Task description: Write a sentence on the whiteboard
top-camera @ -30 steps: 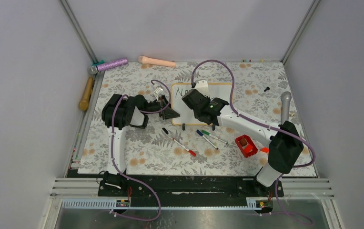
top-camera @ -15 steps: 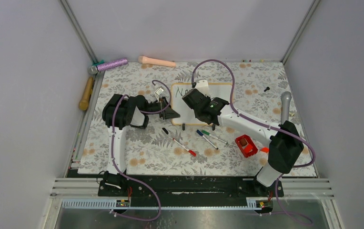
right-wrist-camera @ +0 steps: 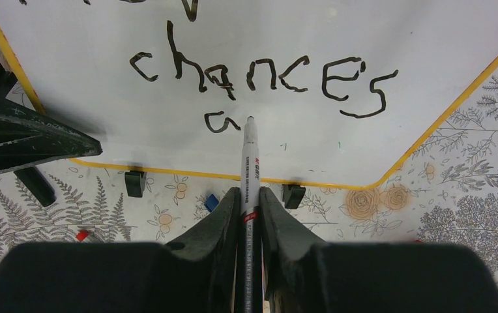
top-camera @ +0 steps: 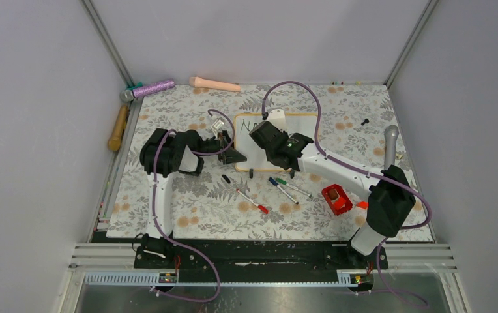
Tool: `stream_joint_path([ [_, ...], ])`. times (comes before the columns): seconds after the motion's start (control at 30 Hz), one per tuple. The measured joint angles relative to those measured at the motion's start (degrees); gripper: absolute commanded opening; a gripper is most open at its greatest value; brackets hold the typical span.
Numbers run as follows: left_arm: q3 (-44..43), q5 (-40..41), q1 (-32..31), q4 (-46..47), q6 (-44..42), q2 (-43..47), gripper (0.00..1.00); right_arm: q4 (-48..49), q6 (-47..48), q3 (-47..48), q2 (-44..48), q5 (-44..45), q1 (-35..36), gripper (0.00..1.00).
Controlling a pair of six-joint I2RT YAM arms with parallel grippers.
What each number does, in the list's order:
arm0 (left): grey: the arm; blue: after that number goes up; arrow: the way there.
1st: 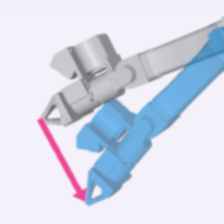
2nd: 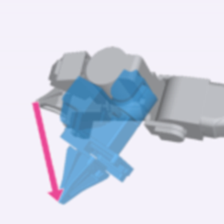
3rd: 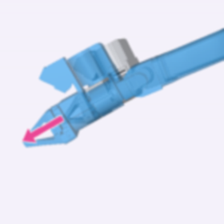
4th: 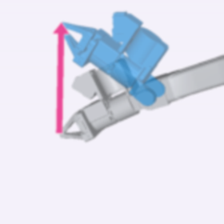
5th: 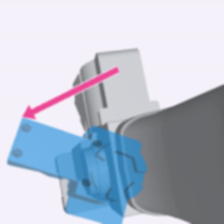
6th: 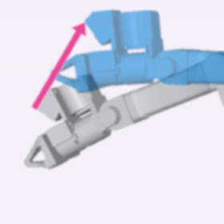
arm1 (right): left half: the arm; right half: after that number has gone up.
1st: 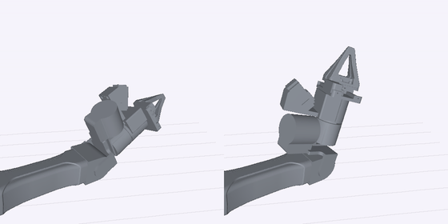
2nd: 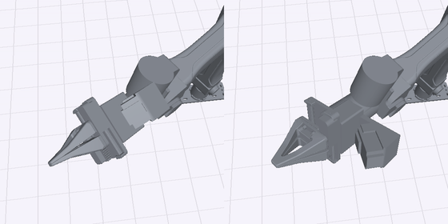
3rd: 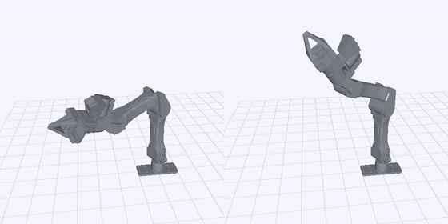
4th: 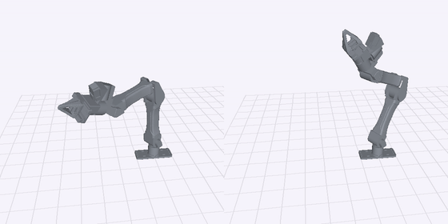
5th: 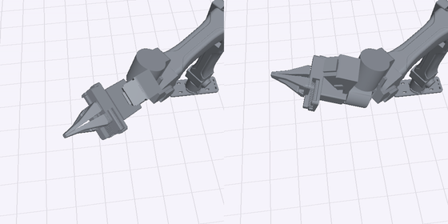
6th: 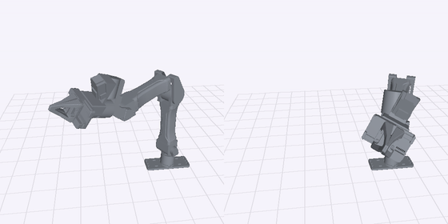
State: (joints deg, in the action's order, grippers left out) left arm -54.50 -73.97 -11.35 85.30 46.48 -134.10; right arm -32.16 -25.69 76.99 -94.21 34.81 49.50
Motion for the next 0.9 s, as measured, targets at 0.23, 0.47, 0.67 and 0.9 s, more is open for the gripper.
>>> stream_joint_path([
  [0.23, -0.8, 0.0, -0.2, 0.9, -0.2, 0.1, 0.99, 0.2, 0.0, 0.0, 0.0, 0.0, 0.0, 0.0],
  [0.47, -1.2, -0.4, -0.4, 0.5, -0.5, 0.2, 0.85, 0.4, 0.0, -0.4, 0.0, 0.0, 0.0, 0.0],
  [0.67, -0.5, 0.8, -0.4, -0.1, -0.6, 0.2, 0.71, 0.8, -0.1, -1.4, 0.0, 0.0, 0.0, 0.0],
  [0.9, 0.4, 2.0, -0.4, -0.5, -0.8, 0.2, 0.63, 1.3, -0.2, -2.4, 0.4, -0.7, 0.0, 0.0],
])
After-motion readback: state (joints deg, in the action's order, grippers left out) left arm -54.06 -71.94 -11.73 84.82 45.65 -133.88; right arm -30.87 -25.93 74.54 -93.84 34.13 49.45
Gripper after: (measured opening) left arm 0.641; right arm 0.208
